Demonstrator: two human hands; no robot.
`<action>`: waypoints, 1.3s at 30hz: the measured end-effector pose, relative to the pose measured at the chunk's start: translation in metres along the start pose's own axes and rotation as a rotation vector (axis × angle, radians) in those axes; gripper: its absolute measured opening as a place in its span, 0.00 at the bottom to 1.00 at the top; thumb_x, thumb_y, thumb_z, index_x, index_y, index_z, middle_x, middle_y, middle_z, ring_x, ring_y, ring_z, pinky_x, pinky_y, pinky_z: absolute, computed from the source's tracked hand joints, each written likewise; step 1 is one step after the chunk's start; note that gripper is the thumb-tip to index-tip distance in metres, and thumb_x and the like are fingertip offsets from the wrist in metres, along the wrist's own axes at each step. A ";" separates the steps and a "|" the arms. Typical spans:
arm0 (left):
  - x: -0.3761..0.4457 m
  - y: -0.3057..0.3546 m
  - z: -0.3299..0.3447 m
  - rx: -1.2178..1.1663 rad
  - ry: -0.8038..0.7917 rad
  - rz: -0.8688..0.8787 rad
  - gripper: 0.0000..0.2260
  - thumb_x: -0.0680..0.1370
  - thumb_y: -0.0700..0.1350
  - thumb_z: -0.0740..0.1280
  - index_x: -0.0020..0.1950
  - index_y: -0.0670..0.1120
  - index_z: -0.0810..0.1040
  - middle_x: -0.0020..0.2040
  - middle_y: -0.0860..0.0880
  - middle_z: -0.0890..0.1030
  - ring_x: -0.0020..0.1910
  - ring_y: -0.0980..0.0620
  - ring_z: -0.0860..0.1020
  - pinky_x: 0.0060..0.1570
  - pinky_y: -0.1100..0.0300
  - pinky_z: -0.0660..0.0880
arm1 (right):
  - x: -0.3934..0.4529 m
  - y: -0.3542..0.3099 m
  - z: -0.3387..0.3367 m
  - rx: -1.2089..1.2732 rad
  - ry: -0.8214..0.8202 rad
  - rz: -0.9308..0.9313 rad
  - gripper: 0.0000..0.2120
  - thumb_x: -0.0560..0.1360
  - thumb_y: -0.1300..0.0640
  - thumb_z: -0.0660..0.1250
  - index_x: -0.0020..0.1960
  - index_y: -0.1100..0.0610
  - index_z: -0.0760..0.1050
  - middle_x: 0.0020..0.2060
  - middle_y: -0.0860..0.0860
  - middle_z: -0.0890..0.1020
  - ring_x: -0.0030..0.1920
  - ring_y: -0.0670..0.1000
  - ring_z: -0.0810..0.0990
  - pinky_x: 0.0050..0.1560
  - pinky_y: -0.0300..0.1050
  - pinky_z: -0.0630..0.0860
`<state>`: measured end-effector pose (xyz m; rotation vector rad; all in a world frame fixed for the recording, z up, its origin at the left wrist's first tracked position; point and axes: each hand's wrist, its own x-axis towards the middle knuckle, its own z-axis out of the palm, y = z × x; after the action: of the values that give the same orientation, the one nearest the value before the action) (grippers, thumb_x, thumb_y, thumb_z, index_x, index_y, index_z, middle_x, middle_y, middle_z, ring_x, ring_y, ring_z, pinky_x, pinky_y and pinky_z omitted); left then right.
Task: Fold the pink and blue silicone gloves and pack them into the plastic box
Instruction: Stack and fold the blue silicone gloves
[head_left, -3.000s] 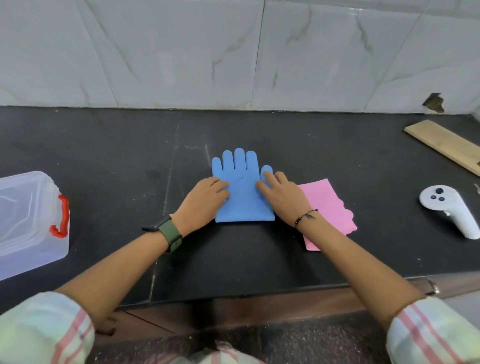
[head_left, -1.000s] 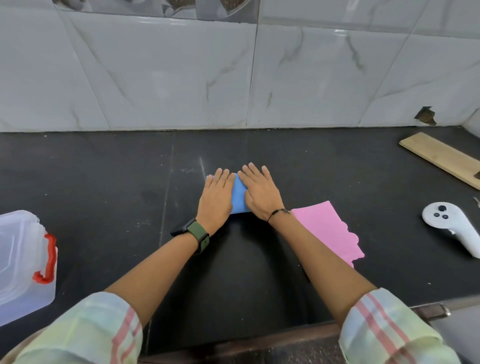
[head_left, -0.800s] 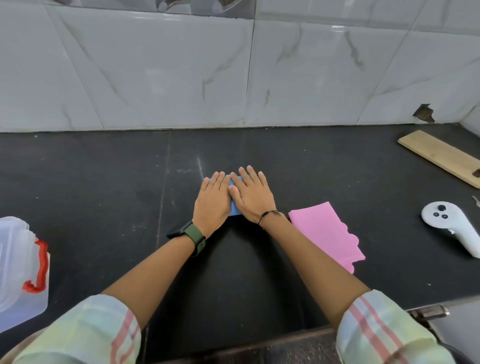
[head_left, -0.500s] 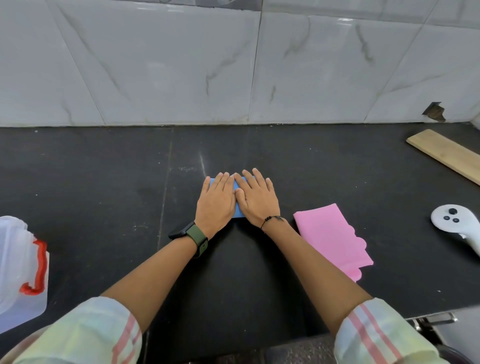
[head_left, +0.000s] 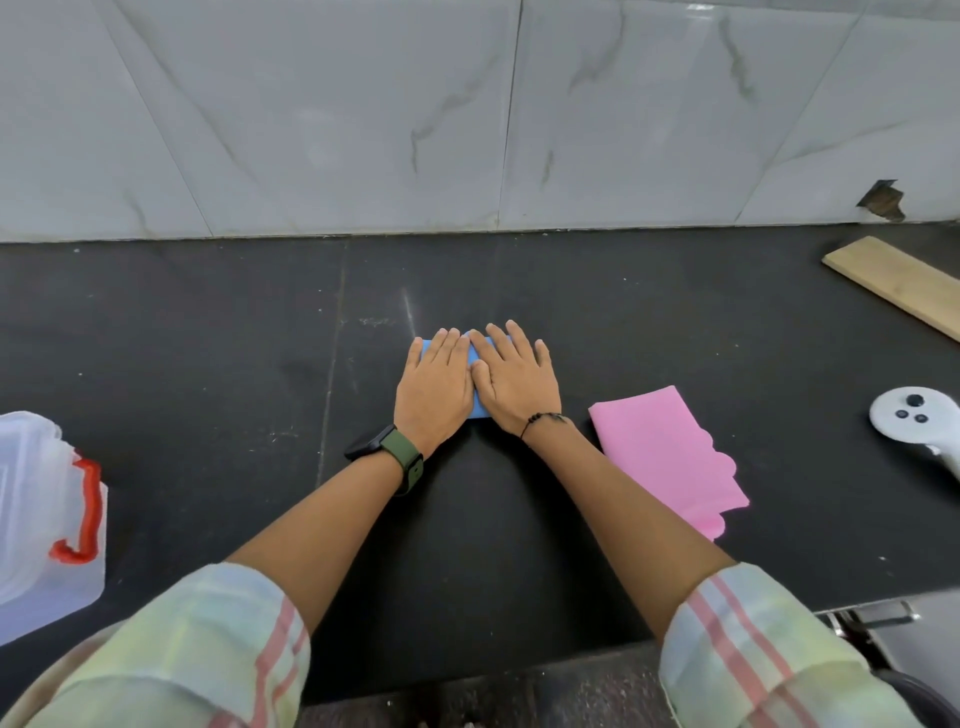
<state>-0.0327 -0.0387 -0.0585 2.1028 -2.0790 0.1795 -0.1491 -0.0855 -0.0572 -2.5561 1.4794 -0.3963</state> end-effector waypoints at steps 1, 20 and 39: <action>0.000 0.000 -0.002 0.003 -0.008 0.001 0.21 0.82 0.45 0.48 0.74 0.40 0.58 0.74 0.43 0.65 0.75 0.47 0.59 0.74 0.48 0.53 | 0.000 -0.001 -0.002 0.003 -0.010 0.006 0.23 0.81 0.50 0.47 0.75 0.51 0.58 0.75 0.50 0.61 0.77 0.52 0.52 0.74 0.59 0.49; 0.029 -0.008 -0.040 -0.160 -0.190 -0.030 0.20 0.81 0.50 0.51 0.71 0.44 0.65 0.70 0.43 0.70 0.70 0.41 0.65 0.69 0.42 0.59 | -0.045 -0.013 -0.049 0.335 0.115 0.522 0.31 0.74 0.54 0.63 0.72 0.61 0.56 0.67 0.61 0.65 0.62 0.61 0.68 0.58 0.52 0.70; 0.043 -0.018 -0.044 -0.266 -0.614 -0.120 0.22 0.81 0.56 0.50 0.67 0.42 0.65 0.66 0.41 0.73 0.59 0.43 0.74 0.54 0.53 0.68 | -0.048 -0.022 -0.035 1.179 0.229 0.867 0.12 0.70 0.63 0.64 0.51 0.59 0.65 0.49 0.55 0.69 0.40 0.53 0.69 0.33 0.40 0.67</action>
<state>-0.0122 -0.0711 -0.0077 2.2888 -2.0889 -0.8084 -0.1648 -0.0333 -0.0252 -0.9074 1.5348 -1.0089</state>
